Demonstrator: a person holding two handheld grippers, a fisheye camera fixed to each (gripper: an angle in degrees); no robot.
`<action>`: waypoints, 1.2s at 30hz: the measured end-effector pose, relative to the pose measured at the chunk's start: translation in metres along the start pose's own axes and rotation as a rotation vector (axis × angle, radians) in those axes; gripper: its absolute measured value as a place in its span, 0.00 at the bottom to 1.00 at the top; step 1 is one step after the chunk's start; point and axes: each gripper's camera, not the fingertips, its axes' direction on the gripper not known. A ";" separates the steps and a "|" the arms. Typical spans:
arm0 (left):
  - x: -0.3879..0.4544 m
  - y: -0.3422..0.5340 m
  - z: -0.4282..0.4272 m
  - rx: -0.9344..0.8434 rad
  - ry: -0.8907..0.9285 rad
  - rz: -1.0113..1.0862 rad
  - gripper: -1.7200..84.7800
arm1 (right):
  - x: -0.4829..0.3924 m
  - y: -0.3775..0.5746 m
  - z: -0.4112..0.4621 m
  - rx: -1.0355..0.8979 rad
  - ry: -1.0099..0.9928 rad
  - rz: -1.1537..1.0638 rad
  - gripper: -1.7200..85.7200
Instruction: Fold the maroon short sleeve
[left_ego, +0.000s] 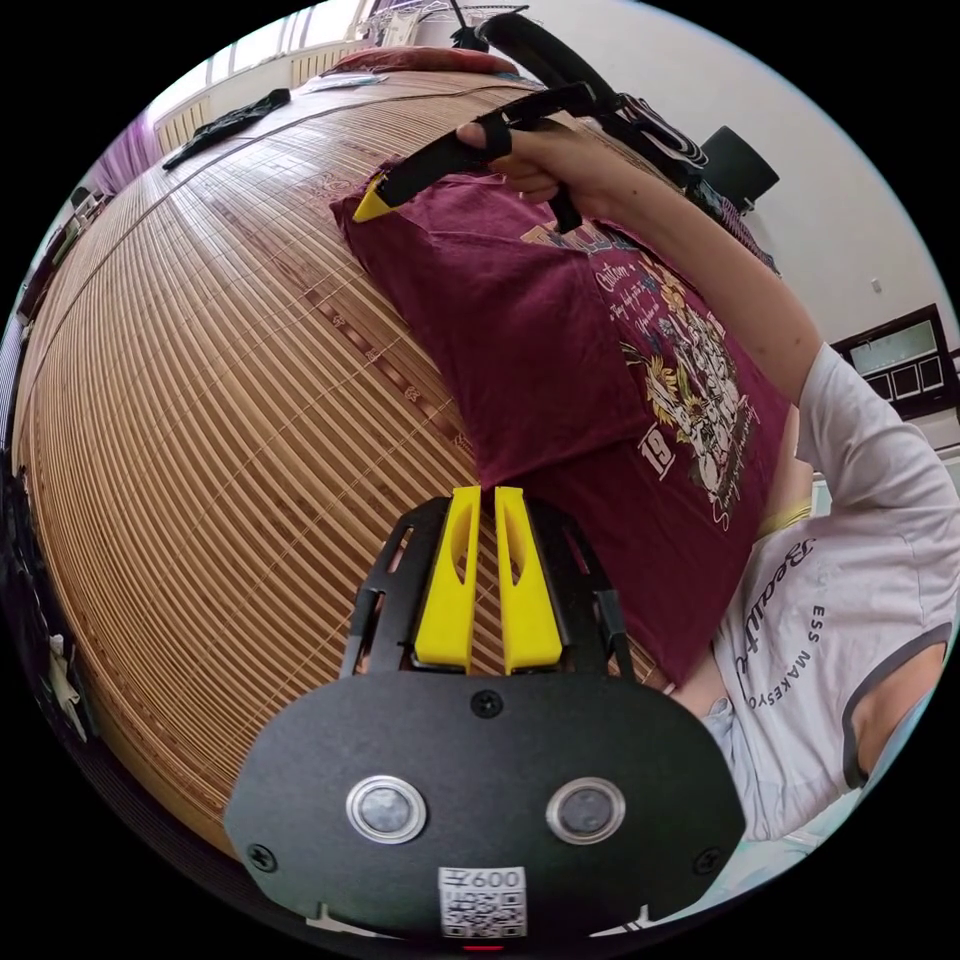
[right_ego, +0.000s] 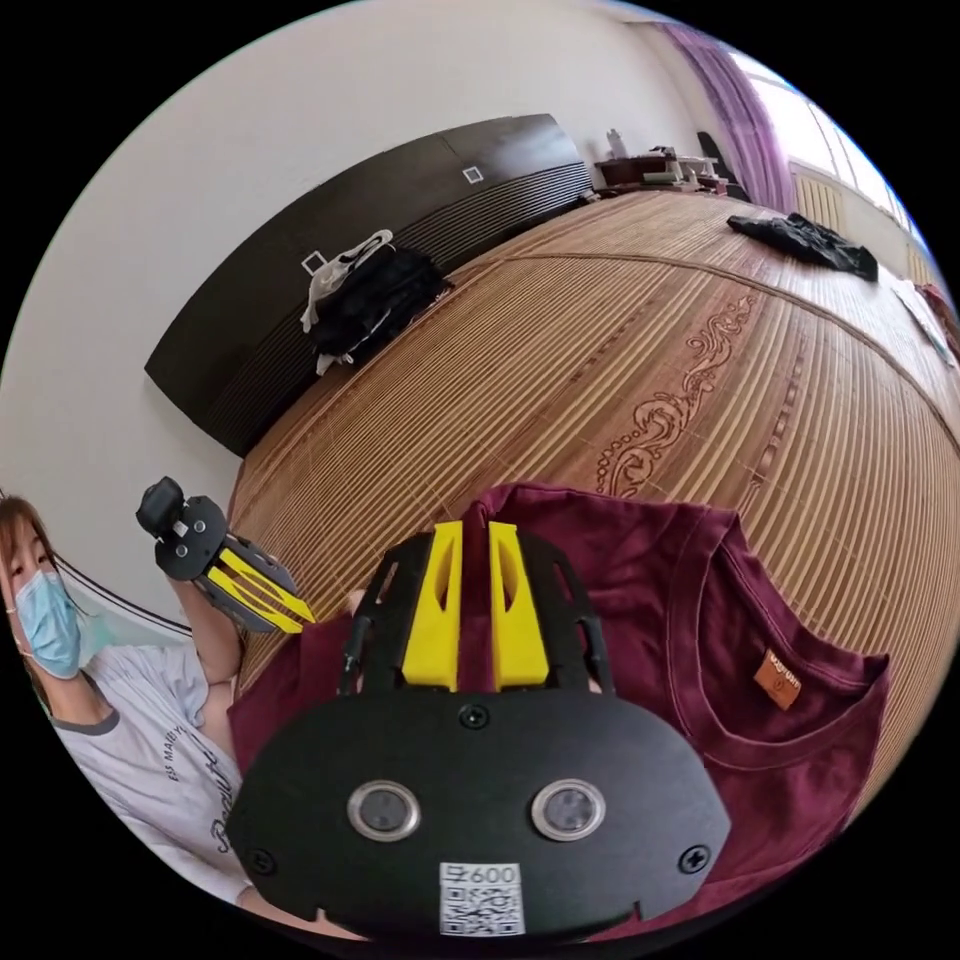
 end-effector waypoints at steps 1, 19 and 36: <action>0.000 0.000 0.001 -0.001 -0.003 0.000 0.05 | -0.002 -0.002 -0.002 0.017 0.010 -0.027 0.02; -0.021 0.004 0.019 0.006 0.005 -0.004 0.05 | 0.050 -0.030 -0.010 0.048 -0.056 0.049 0.01; -0.075 0.042 0.040 0.081 0.166 -0.069 0.04 | 0.091 -0.050 -0.002 0.009 -0.110 0.049 0.01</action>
